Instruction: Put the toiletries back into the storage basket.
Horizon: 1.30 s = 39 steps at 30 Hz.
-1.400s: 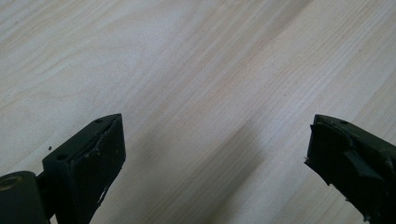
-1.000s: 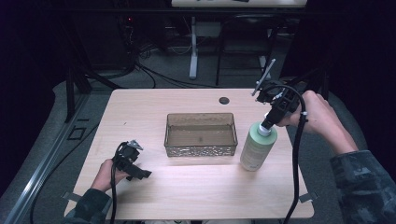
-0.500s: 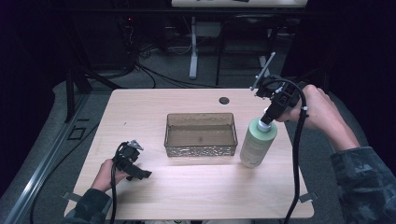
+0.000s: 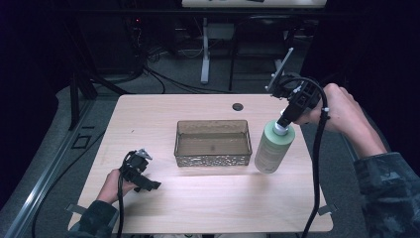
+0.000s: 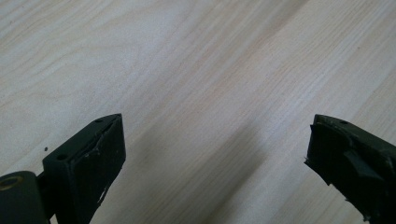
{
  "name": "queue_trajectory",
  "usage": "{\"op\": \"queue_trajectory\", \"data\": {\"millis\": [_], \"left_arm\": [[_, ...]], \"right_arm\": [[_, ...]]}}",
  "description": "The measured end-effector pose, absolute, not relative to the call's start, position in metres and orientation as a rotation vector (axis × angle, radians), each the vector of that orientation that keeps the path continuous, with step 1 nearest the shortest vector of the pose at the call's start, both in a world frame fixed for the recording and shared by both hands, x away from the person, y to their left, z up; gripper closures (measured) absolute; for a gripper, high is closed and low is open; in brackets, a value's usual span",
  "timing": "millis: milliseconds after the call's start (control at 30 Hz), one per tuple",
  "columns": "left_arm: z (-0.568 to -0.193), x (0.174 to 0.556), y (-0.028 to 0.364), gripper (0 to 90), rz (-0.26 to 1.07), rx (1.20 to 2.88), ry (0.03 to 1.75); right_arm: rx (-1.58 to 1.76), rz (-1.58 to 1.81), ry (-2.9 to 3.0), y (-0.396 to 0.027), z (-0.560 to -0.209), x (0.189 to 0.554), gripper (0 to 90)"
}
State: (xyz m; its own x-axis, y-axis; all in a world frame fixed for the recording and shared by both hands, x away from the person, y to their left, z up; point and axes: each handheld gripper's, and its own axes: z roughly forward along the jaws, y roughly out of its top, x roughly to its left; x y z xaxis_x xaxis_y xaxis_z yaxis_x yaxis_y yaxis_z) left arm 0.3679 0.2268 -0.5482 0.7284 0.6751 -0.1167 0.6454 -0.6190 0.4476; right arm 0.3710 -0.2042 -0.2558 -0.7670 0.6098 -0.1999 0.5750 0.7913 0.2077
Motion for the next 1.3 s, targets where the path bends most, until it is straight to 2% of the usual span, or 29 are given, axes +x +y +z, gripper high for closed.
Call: {"op": "queue_trajectory", "data": {"millis": [1300], "left_arm": [[-0.55,0.368,0.228,4.5,0.079,2.464,1.006]], "right_arm": [[0.911,0.189,2.707,-0.192,-0.225,0.385,62.9]]}}
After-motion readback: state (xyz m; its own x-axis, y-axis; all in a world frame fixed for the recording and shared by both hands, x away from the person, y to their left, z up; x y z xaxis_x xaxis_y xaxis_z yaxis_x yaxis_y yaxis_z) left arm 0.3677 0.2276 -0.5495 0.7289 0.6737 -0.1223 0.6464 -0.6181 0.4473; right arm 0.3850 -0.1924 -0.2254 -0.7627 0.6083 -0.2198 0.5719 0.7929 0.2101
